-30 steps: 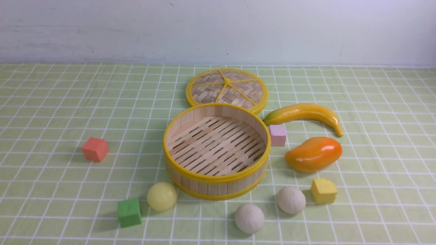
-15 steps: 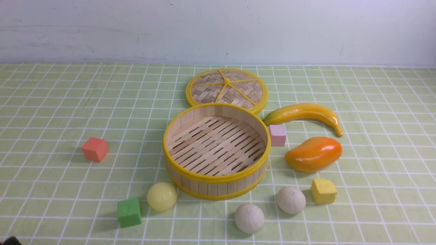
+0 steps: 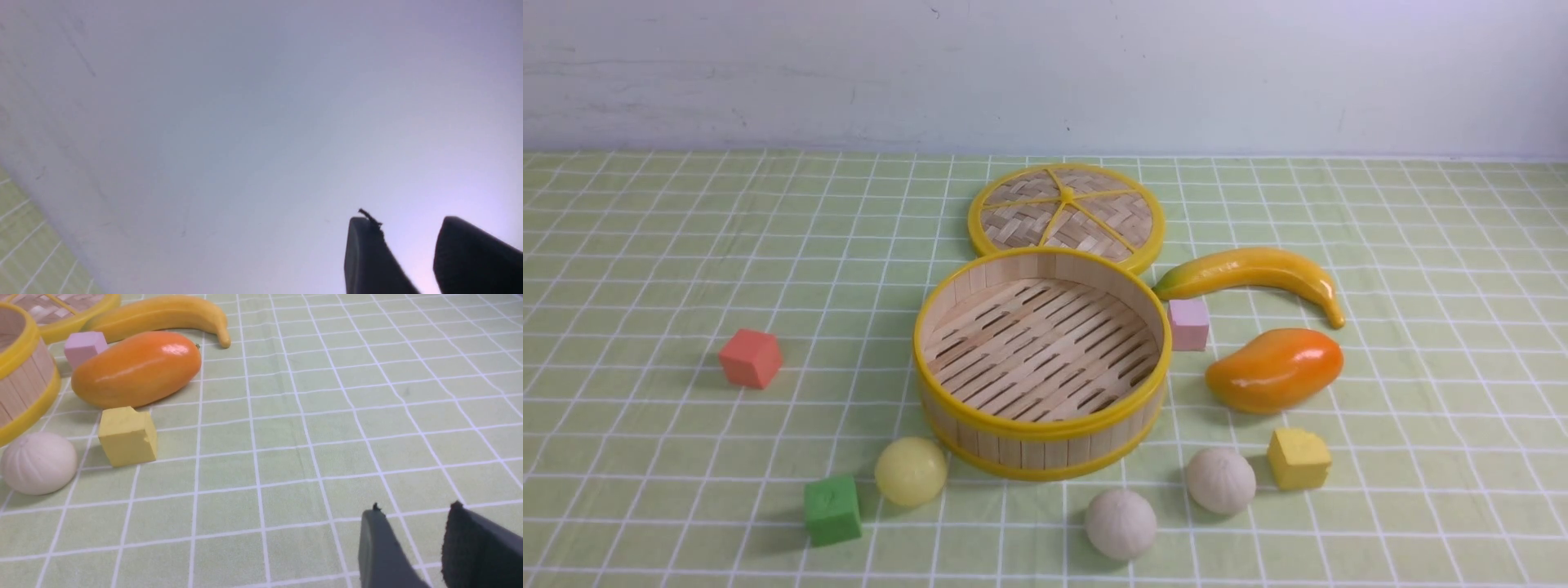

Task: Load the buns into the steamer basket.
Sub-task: Use the left arm to grab a steamed stuffed bun

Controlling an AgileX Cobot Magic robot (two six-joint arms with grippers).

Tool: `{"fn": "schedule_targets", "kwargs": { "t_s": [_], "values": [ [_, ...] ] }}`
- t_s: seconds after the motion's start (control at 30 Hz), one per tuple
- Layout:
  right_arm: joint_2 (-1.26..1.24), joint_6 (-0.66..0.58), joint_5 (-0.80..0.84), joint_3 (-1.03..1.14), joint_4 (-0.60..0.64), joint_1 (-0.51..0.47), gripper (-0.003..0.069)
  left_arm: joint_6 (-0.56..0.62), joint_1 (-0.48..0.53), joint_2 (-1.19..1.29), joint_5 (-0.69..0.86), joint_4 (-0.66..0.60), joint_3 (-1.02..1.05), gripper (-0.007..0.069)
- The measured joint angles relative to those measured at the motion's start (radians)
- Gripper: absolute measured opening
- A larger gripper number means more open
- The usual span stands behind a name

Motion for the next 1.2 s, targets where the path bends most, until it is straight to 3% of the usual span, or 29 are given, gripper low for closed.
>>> {"fn": "schedule_targets", "kwargs": {
  "t_s": [0.13, 0.23, 0.27, 0.33, 0.43, 0.53, 0.7, 0.9, 1.0, 1.1, 1.2],
  "values": [
    [0.000, -0.001, 0.000, 0.000, 0.000, 0.000, 0.0239, 0.020, 0.000, 0.038, 0.143, 0.075, -0.219, 0.0238],
    [0.000, -0.001, 0.000, 0.000, 0.000, 0.000, 0.0239, 0.045, 0.000, 0.174, 0.406, 0.205, -0.477, 0.0238],
    [0.000, -0.001, 0.000, 0.000, 0.000, 0.000, 0.0239, 0.047, 0.000, 0.182, 0.424, 0.205, -0.490, 0.0238],
    [0.000, -0.001, 0.000, 0.000, 0.000, 0.000, 0.0239, 0.050, 0.000, 0.291, 0.658, 0.241, -0.625, 0.0238],
    [0.000, -0.001, 0.000, 0.000, 0.000, 0.000, 0.0239, 0.052, 0.000, 0.402, 0.899, 0.255, -0.684, 0.0238],
    [0.000, -0.001, 0.000, 0.000, 0.000, 0.000, 0.0239, 0.053, 0.000, 0.497, 1.030, 0.281, -0.688, 0.0238],
    [0.000, -0.001, 0.000, 0.000, 0.000, 0.000, 0.0239, 0.053, 0.000, 0.675, 1.017, 0.314, -0.688, 0.0238],
    [0.000, -0.001, 0.000, 0.000, 0.000, 0.000, 0.0239, 0.054, 0.000, 0.950, 0.951, 0.248, -0.707, 0.0238],
    [0.000, -0.001, 0.000, 0.000, 0.000, 0.000, 0.0239, 0.143, -0.020, 1.131, 1.072, 0.150, -0.761, 0.0238],
    [0.000, -0.001, 0.000, 0.000, 0.000, 0.000, 0.0239, 0.319, -0.098, 1.294, 1.167, 0.064, -0.829, 0.0238],
    [0.000, -0.001, 0.000, 0.000, 0.000, 0.012, 0.0239, 0.407, -0.171, 1.403, 1.211, 0.045, -0.896, 0.0242]
  ]
}}
